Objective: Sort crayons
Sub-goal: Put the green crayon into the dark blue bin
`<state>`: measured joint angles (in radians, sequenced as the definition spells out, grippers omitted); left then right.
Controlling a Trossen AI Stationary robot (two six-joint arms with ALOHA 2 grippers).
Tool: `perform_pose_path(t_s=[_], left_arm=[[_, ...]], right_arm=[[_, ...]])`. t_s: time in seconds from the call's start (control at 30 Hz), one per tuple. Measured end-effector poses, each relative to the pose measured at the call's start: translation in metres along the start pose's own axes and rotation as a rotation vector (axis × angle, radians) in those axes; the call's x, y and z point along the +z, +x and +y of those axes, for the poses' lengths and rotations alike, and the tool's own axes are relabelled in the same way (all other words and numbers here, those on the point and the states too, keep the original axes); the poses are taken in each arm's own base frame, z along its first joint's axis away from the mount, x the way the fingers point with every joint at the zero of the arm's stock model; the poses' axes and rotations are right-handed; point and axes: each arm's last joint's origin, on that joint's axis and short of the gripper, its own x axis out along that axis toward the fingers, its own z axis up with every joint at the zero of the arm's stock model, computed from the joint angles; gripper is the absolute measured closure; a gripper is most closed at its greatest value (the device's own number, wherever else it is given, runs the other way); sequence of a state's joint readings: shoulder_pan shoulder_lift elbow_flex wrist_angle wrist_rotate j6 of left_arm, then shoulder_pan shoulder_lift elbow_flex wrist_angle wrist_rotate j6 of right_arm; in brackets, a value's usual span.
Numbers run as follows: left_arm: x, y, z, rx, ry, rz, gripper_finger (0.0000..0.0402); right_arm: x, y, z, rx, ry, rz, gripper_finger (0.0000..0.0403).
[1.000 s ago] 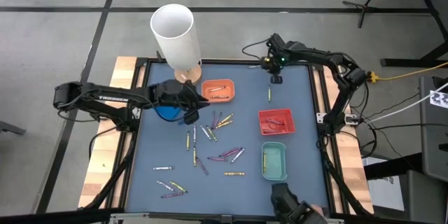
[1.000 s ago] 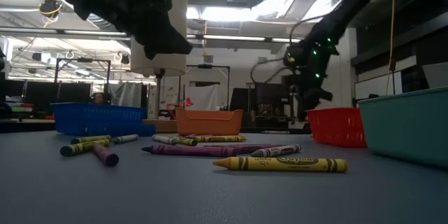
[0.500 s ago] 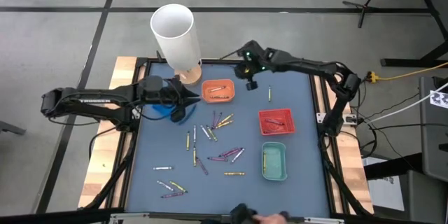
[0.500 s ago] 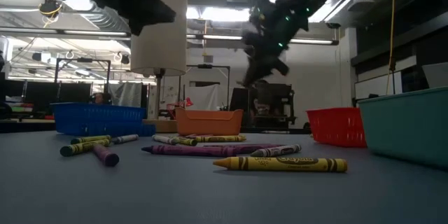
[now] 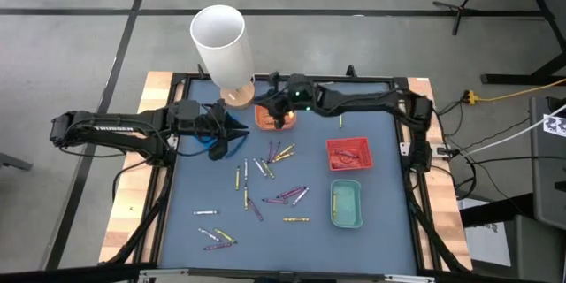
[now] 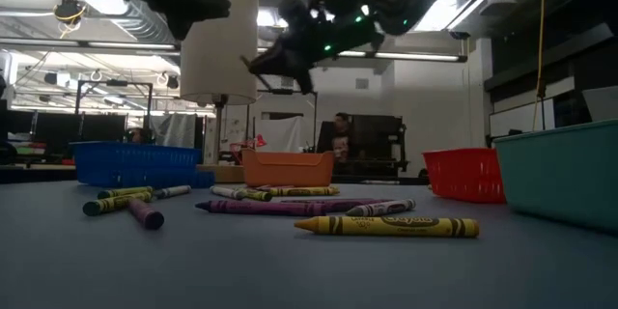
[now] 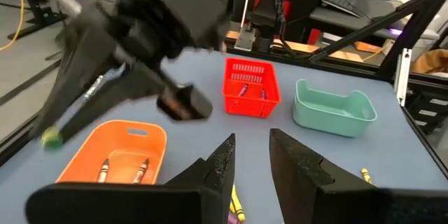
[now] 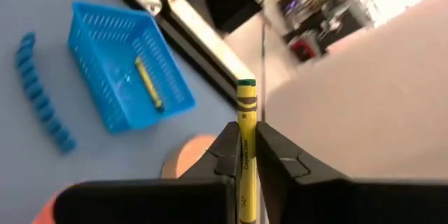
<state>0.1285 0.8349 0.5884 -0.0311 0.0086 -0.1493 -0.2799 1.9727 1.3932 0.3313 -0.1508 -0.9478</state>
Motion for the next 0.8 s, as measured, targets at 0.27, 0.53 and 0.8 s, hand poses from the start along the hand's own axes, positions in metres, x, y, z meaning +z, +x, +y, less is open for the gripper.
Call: perform_pose_path(t_s=[0.27,0.53,0.8], left_arm=[[0.0,0.0,0.0,-0.003,0.002,0.0,0.0328],[0.0,0.0,0.0,-0.006,0.002,0.0,0.0328],[0.0,0.0,0.0,-0.005,0.002,-0.001,0.0327]], right_arm=[[0.004,0.028,0.033,-0.002,-0.037,-0.213,0.0372],[0.007,0.057,0.047,0.021,-0.049,-0.299,0.0372],[0.007,0.093,0.047,0.025,-0.031,-0.302,0.0372]])
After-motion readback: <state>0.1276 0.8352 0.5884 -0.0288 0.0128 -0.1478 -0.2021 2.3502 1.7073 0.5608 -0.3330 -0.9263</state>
